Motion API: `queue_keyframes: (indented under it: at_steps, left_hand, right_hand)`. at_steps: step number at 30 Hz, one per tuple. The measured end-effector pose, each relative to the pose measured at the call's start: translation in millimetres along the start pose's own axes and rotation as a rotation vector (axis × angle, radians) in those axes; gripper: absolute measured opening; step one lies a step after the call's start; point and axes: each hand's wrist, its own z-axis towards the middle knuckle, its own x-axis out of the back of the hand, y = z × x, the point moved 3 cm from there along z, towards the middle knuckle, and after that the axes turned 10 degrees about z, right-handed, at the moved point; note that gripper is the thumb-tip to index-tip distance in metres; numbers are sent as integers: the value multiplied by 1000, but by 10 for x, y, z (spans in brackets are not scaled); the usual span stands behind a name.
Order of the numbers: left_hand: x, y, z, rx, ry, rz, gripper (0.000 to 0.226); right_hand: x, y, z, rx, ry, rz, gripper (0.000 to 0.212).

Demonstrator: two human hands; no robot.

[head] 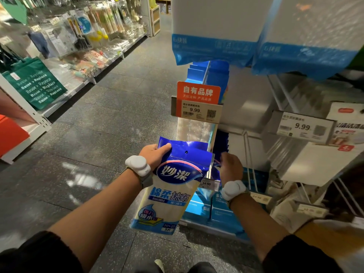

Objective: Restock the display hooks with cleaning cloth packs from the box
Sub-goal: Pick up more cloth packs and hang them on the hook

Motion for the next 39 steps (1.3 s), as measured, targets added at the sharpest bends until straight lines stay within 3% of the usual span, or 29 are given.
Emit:
queue_keyframes:
  at_steps: [2,5,8,11,14,17,20,22,29,35,39]
  left_hand:
    - [-23,30,-7,1,-11,-21,38]
    - [-42,105,-74,20,-44,-45,30]
    - [-66,99,-128,53,-75,-135,38]
    - [-96,72,-157,73,-81,-184,32]
    - [-122,55,-134,50,-54,-132,43]
    - [-75,68,-69,35,-4,42,73]
    - [5,130,-72,-32,15,223,60]
    - [45,92,-41,-23,53,194,63]
    - [129,55,-40,-67,108,172,50]
    - [137,25,-11,-26,87,170,58]
    - [90,16,30,-13,70,142,55]
  right_hand:
    - [-104,-100,-130,-107,-36,203,45]
    - [-175,-213,-267,-263,-270,327,58]
    - [-89,-199,-339,-345,-371,637,40]
    - [-53,-115,-402,-374,-385,745,41]
    - [-28,-42,-490,-393,-344,747,24]
    - [58,74,-541,-372,-323,649,20]
    - [205,238,-563,-402,-345,564,27]
    - [303,351,-621,-417,-378,428,25]
    - [476,722,-647,-275,-456,-319,27]
    - [515,855,-424,-350,-360,-448,36]
    - [433,739,-297,-352,-394,-518,36]
